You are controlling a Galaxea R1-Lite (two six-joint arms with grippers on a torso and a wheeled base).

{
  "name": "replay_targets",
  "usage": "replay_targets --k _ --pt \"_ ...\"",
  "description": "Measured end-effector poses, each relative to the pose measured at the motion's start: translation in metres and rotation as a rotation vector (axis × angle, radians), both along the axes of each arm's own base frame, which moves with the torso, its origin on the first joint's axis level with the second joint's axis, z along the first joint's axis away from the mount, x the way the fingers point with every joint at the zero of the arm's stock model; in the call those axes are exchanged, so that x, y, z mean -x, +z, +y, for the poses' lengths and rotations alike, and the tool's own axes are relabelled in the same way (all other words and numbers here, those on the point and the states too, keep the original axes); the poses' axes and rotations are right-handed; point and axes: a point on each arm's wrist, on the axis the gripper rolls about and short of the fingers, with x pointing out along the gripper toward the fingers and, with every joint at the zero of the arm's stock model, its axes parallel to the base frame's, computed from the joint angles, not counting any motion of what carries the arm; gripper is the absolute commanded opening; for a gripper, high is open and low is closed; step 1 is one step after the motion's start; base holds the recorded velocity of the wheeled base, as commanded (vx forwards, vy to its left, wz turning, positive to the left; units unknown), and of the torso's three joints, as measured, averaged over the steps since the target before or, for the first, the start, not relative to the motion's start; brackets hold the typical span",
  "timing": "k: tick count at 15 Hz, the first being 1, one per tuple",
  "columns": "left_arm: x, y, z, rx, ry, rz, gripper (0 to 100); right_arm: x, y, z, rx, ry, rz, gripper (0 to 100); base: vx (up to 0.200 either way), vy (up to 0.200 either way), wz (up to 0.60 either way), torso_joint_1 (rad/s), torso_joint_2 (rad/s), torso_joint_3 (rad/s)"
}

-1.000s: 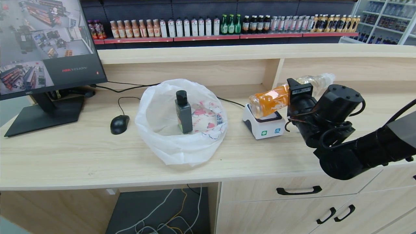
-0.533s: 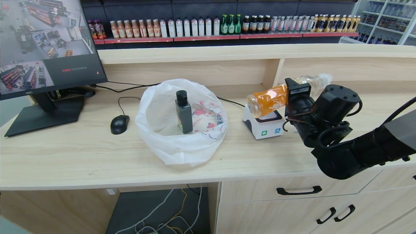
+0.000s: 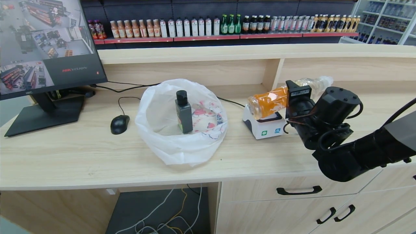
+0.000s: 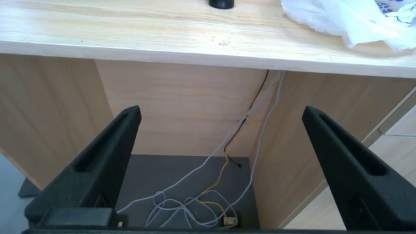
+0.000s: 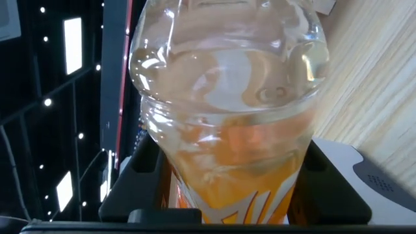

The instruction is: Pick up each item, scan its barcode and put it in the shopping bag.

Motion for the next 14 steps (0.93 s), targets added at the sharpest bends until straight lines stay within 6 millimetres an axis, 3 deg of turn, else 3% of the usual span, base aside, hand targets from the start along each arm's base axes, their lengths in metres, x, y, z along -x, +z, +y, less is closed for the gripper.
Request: replay_targets --k 9,14 --pt "0.000 0.000 0.000 0.000 0.000 0.000 100 0.019 0.024 0.004 0.094 -0.048 -0.040 0 0.000 0.000 0.00 0.000 0.00 0.000" --pt "0.000 0.000 0.000 0.000 0.000 0.000 100 0.041 0.056 0.011 0.289 -0.084 -0.115 0 0.000 0.000 0.00 0.000 0.00 0.000"
